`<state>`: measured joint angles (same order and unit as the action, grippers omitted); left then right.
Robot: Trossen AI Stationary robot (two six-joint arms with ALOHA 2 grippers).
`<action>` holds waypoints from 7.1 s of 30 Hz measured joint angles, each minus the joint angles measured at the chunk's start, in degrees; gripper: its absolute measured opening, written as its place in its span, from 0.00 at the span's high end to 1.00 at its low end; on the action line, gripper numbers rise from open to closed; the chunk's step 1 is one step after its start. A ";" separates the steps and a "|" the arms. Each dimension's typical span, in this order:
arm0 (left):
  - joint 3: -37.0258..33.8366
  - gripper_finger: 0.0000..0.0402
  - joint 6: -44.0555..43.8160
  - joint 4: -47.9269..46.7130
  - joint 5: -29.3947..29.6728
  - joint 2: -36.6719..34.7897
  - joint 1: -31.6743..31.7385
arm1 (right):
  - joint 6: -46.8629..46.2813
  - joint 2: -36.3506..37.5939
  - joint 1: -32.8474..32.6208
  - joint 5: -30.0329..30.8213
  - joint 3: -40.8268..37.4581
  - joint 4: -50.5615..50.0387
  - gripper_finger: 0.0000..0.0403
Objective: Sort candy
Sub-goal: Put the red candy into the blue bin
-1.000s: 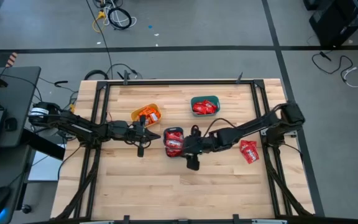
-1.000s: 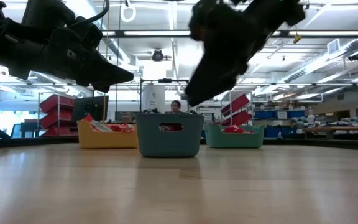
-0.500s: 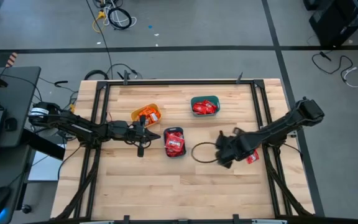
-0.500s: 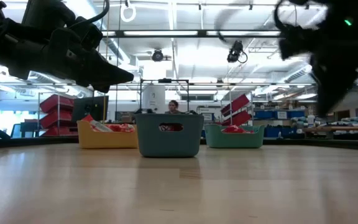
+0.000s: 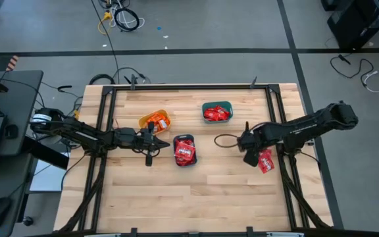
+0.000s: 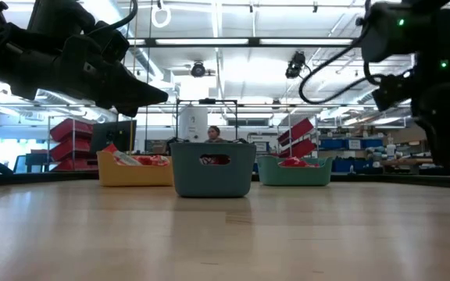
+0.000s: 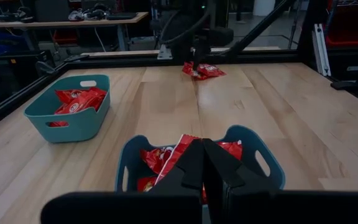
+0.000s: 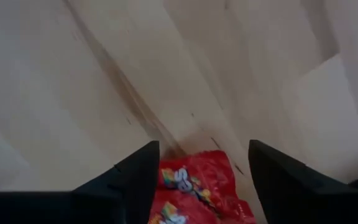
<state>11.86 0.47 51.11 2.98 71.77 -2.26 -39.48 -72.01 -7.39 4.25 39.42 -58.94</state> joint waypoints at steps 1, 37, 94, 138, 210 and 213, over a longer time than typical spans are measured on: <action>0.00 0.99 0.00 0.00 0.00 0.00 0.01 | 1.72 0.49 1.05 -1.29 -0.80 0.27 0.41; 0.00 0.99 0.55 -0.02 0.00 0.02 0.00 | 11.27 0.85 4.74 -3.89 6.64 13.57 1.00; 0.00 0.99 0.38 -0.37 0.02 0.02 0.01 | 13.93 -8.43 -17.67 12.24 -1.37 24.53 0.56; 0.00 0.99 0.31 -0.25 0.02 0.00 0.00 | 42.43 -14.03 -8.13 10.96 12.07 61.43 1.00; 0.02 0.99 -0.98 -1.36 0.96 0.00 0.00 | -15.13 -17.38 -22.90 -5.82 9.67 3.79 0.35; 0.02 0.99 -0.97 -1.36 0.96 0.00 0.00 | -17.81 -16.48 -24.89 -6.96 7.85 7.21 0.44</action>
<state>11.88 -0.50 49.76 3.95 71.77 -2.26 -57.29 -88.49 -32.28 -2.70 47.26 -51.73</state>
